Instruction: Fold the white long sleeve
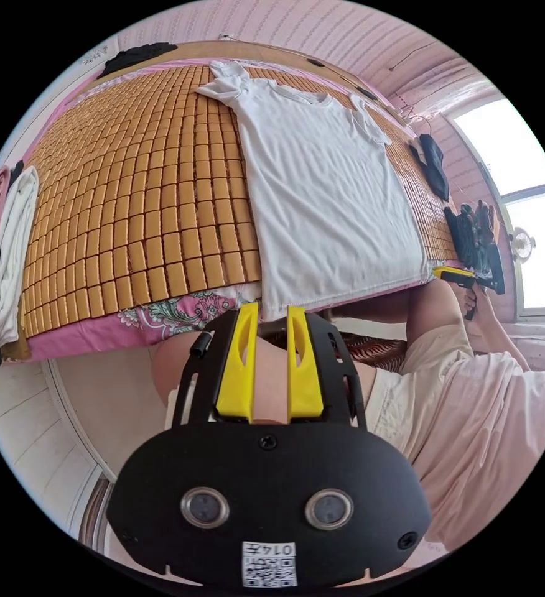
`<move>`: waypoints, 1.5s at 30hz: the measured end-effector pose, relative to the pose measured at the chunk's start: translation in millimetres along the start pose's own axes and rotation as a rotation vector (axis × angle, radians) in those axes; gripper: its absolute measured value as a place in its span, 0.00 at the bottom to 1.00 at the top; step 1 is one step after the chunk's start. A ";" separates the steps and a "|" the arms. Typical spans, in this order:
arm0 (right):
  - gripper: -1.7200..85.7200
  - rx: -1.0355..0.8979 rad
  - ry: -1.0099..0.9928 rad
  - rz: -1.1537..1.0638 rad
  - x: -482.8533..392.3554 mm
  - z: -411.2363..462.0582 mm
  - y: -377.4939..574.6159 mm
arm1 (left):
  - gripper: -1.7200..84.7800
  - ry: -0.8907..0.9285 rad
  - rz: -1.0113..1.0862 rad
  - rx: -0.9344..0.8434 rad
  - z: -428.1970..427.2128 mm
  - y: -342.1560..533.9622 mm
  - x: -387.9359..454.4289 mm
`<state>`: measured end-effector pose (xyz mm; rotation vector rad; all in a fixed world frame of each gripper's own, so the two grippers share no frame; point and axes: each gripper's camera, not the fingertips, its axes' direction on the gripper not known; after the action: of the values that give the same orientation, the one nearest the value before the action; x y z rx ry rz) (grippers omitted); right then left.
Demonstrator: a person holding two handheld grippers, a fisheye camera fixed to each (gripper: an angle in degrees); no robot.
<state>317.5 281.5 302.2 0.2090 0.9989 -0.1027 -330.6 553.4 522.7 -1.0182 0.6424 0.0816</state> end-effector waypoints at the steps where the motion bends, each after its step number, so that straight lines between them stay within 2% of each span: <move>1: 0.14 -0.032 0.007 0.014 0.9 8.1 -5.3 | 0.12 0.008 -0.001 -0.032 11.2 -13.4 -0.7; 5: 0.08 -0.081 -0.043 0.067 8.9 26.6 -13.0 | 0.09 0.000 -0.017 -0.159 53.0 -52.4 -1.0; 8: 0.05 -0.054 -0.051 0.074 12.8 22.8 -14.7 | 0.02 -0.098 0.010 -0.180 64.2 -62.1 3.1; 11: 0.04 -0.069 -0.087 0.075 18.3 21.2 -14.6 | 0.01 -0.095 0.005 -0.170 61.7 -60.2 -4.0; 15: 0.04 -0.111 -0.124 0.052 17.7 23.0 -8.7 | 0.01 -0.054 -0.008 -0.120 50.3 -46.6 -15.5; 21: 0.05 -0.180 -0.125 0.020 13.6 36.4 0.4 | 0.03 -0.052 -0.009 -0.139 66.3 -35.6 -25.0; 23: 0.07 -0.168 -0.114 0.022 17.4 30.5 3.0 | 0.06 -0.030 -0.033 -0.132 68.6 -35.8 -30.6; 30: 0.09 -0.036 -0.032 0.038 48.6 -17.7 -15.1 | 0.07 -0.104 0.054 -0.013 37.0 -58.3 -28.4; 34: 0.10 0.152 -0.048 0.102 80.7 -56.8 -54.2 | 0.07 -0.082 0.176 0.094 30.6 -118.8 -5.6; 38: 0.10 0.290 -0.091 0.138 108.6 -82.4 -113.3 | 0.07 -0.036 0.283 0.124 56.5 -212.1 33.2; 45: 0.11 0.341 -0.045 0.106 121.9 -83.5 -216.5 | 0.07 0.044 0.409 0.139 125.0 -359.9 106.7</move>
<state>275.2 90.1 128.3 0.5683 0.9191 -0.1808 -59.3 436.9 786.1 -0.7453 0.8780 0.3682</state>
